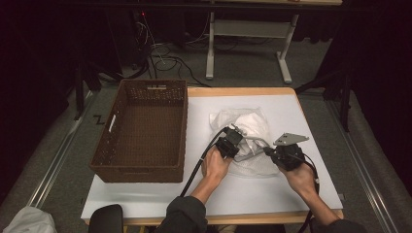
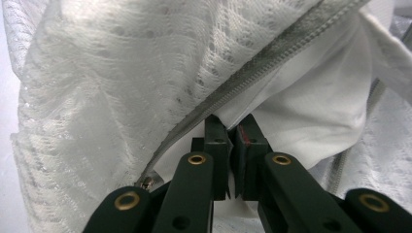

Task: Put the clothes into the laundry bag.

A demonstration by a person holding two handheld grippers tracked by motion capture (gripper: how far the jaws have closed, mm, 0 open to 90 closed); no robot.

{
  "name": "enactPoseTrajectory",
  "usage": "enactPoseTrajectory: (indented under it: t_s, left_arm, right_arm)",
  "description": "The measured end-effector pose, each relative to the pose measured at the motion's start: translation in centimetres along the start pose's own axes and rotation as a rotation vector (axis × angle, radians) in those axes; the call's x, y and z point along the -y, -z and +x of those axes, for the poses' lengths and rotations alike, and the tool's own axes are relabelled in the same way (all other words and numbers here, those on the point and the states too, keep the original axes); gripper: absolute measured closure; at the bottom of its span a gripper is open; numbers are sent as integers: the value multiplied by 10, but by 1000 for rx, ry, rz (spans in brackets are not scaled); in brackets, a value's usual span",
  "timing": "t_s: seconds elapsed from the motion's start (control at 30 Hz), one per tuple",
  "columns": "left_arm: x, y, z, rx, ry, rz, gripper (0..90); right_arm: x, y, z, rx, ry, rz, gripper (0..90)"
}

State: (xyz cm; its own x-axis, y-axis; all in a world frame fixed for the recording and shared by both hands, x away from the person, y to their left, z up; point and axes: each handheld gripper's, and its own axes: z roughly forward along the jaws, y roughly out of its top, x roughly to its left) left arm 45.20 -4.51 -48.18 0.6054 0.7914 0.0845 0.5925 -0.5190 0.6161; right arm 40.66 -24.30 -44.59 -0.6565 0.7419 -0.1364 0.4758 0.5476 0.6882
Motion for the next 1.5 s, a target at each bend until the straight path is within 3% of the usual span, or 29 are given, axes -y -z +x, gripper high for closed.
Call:
enactPoseTrajectory:
  t_s: [0.1, 0.23, 0.4, 0.5, 0.6, 0.63, 0.77, 0.9, 0.97, 1.03, 1.13, 1.2, 1.33, 1.5]
  left_arm:
    - [2, 3, -1, 8, -19, 9, 852]
    - [1, 1, -1, 35, -35, 37, 860]
    - [0, 1, 3, 62, -34, 33, 862]
    - [0, 1, 6, 76, -19, 17, 861]
    - [-1, -1, 6, 74, -13, 9, 861]
    - [-1, -2, 5, 75, -8, 4, 861]
    - [-2, -2, 6, 76, -4, -8, 860]
    - [-1, -2, 7, 72, -20, -20, 858]
    - [-1, -2, 7, 74, -25, -20, 845]
    - [1, 2, 7, 74, -33, -17, 827]
    - [8, 14, 9, 96, -22, -11, 697]
    - [14, 21, 10, 86, -25, 3, 652]
    - [28, 33, 9, 79, -24, 25, 596]
    - [38, 34, 8, 63, -15, 52, 562]
  right_arm:
    - [3, -12, -7, -20, -52, 65, 800]
    - [5, -27, 2, -96, -19, 80, 677]
    - [-4, -54, 27, -147, 17, 114, 549]
    - [-1, -64, 36, -173, 54, 170, 633]
    - [4, -61, 39, -198, 73, 162, 855]
    - [5, -59, 42, -197, 101, 168, 900]
    - [3, -56, 48, -175, 156, 191, 900]
    - [6, -50, 51, -226, 152, 173, 900]
    - [6, -43, 57, -247, 191, 169, 900]
    - [5, -41, 57, -246, 194, 168, 900]
    - [2, -37, 51, -221, 160, 130, 900]
    - [0, -36, 46, -202, 134, 123, 900]
    - [-4, -38, 41, -188, 91, 104, 847]
    - [-9, -40, 40, -160, 81, 87, 783]
